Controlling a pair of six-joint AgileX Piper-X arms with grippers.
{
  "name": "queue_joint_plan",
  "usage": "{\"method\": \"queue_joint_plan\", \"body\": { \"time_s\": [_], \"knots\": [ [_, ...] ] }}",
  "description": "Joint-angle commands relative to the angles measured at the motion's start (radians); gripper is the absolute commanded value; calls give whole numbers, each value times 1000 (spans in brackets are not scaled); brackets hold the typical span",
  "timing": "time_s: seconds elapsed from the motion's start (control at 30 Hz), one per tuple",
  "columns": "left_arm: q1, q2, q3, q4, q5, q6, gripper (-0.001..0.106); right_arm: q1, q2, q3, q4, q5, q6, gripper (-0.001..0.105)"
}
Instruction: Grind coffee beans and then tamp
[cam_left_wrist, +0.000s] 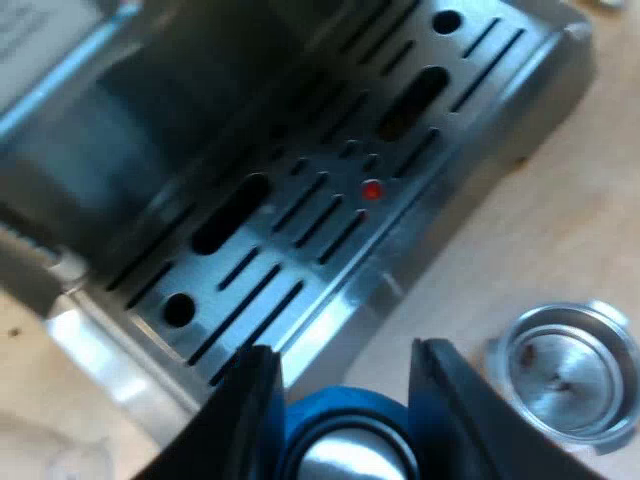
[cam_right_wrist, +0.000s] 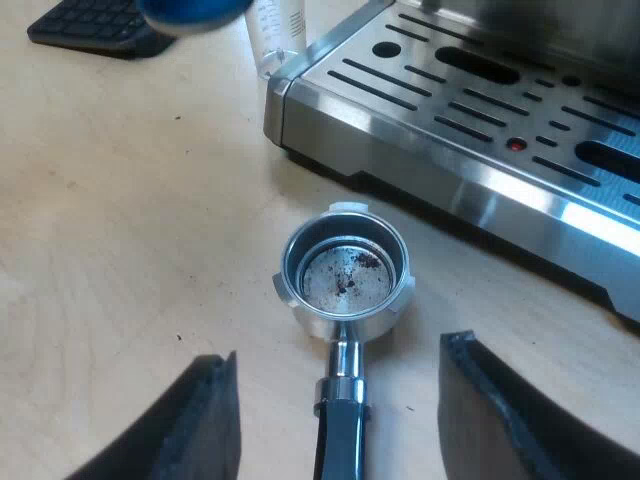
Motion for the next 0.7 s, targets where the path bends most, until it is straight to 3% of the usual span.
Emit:
{"method": "queue_joint_plan", "body": {
  "time_s": [0.03, 0.33, 0.7],
  "knots": [
    [36, -13, -9, 12, 8, -11, 1, -7, -4, -3, -8, -8, -17, 47],
    [157, -13, 59, 42, 71, -14, 1, -7, -4, -3, -8, -8, -17, 47],
    [162, -13, 194, -63, 119, -14, 1, -7, -4, -3, -8, -8, -17, 47]
  ]
}}
